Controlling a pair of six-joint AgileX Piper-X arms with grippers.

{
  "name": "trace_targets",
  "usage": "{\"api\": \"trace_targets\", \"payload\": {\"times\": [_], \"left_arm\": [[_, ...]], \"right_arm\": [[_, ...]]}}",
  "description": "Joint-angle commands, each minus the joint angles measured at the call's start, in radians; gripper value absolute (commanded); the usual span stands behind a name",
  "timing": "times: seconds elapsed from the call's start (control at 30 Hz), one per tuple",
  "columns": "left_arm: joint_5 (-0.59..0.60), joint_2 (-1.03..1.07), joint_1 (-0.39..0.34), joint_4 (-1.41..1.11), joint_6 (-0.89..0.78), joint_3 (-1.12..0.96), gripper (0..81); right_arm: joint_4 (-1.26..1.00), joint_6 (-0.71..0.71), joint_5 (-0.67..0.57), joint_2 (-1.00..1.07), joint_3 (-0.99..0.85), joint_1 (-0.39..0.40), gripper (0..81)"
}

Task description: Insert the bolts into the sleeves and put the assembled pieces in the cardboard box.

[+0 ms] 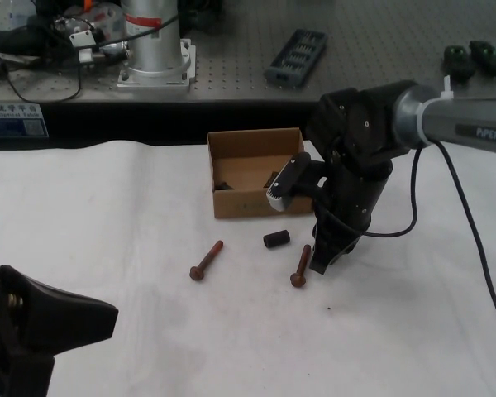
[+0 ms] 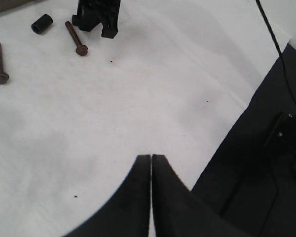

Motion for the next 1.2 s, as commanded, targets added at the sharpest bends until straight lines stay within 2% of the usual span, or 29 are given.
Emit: {"api": "trace_targets", "payload": {"times": [0.0,0.03,0.33,0.5,0.63,0.87,1.17], "left_arm": [[0.0,0.003,0.001,-0.016,-0.013,-0.001,0.7],[0.0,0.003,0.001,-0.016,-0.013,-0.001,0.7],[0.0,0.003,0.001,-0.023,-0.013,-0.001,0.7],[0.0,0.003,0.001,-0.031,-0.013,-0.001,0.7],[-0.072,0.012,0.001,-0.097,-0.013,-0.001,0.7],[-0.081,0.159,0.001,-0.225,-0.013,-0.001,0.0],[-0.122,0.473,0.001,-0.488,-0.021,-0.033,24.7]], "right_arm": [[0.001,-0.007,-0.007,0.016,-0.013,-0.01,0.2],[0.006,-0.007,-0.007,0.014,-0.015,-0.01,3.1],[0.066,-0.007,0.031,-0.103,-0.014,-0.01,2.8],[0.17,0.048,0.028,-0.217,-0.014,-0.01,2.8],[0.291,0.102,-0.008,-0.319,0.003,-0.016,2.8],[0.301,0.124,-0.065,-0.523,0.174,-0.022,2.8],[0.306,0.127,-0.084,-0.818,0.432,-0.022,2.8]]}}
